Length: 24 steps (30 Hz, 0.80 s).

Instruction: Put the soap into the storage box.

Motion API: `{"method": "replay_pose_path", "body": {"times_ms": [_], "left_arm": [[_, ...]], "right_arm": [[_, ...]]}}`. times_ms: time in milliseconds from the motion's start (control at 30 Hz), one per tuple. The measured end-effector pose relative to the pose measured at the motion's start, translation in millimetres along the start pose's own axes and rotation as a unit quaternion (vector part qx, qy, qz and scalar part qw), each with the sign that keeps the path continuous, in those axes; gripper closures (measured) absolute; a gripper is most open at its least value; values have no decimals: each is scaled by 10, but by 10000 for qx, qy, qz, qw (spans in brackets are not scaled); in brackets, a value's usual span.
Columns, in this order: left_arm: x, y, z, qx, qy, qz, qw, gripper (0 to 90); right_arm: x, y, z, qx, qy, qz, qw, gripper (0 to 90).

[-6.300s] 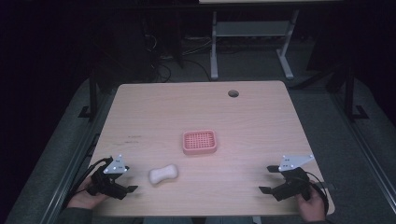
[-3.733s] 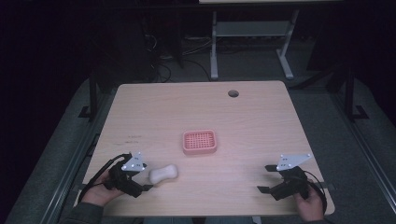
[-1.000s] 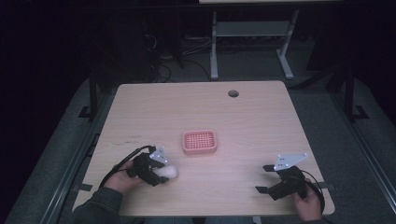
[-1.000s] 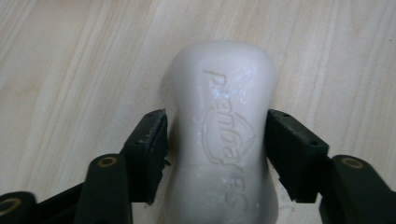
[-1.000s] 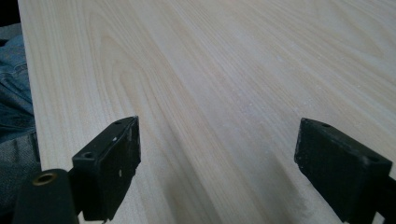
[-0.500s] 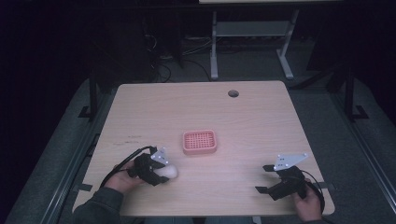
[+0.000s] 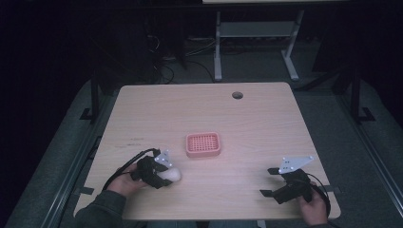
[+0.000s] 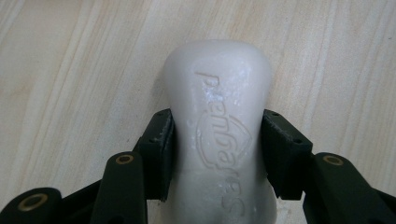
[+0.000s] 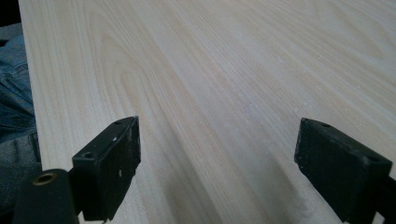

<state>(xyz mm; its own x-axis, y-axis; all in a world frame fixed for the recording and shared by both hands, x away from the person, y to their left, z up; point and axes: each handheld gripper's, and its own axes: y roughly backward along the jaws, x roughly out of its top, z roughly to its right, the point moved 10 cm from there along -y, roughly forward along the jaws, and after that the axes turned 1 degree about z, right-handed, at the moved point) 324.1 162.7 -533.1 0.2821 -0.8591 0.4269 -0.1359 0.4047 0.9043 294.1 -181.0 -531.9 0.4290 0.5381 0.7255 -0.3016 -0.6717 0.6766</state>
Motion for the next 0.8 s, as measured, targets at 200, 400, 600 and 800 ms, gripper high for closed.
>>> {"method": "replay_pose_path", "body": {"times_ms": [200, 400, 600, 800], "left_arm": [[38, 49, -7, 14, -15, 75, 10000, 493], [68, 61, -28, 31, -61, 77, 9999, 493], [120, 73, -33, -12, -61, 129, 9999, 493], [147, 44, -51, -111, -28, 151, 9998, 493]], "right_arm": [[-1, 2, 1, -11, -6, 3, 10000, 141], [0, 5, -1, -30, -5, -2, 10000, 142], [-13, 18, 9, -45, -69, 16, 10000, 142], [-22, 19, 19, -45, -64, 36, 10000, 141]]}}
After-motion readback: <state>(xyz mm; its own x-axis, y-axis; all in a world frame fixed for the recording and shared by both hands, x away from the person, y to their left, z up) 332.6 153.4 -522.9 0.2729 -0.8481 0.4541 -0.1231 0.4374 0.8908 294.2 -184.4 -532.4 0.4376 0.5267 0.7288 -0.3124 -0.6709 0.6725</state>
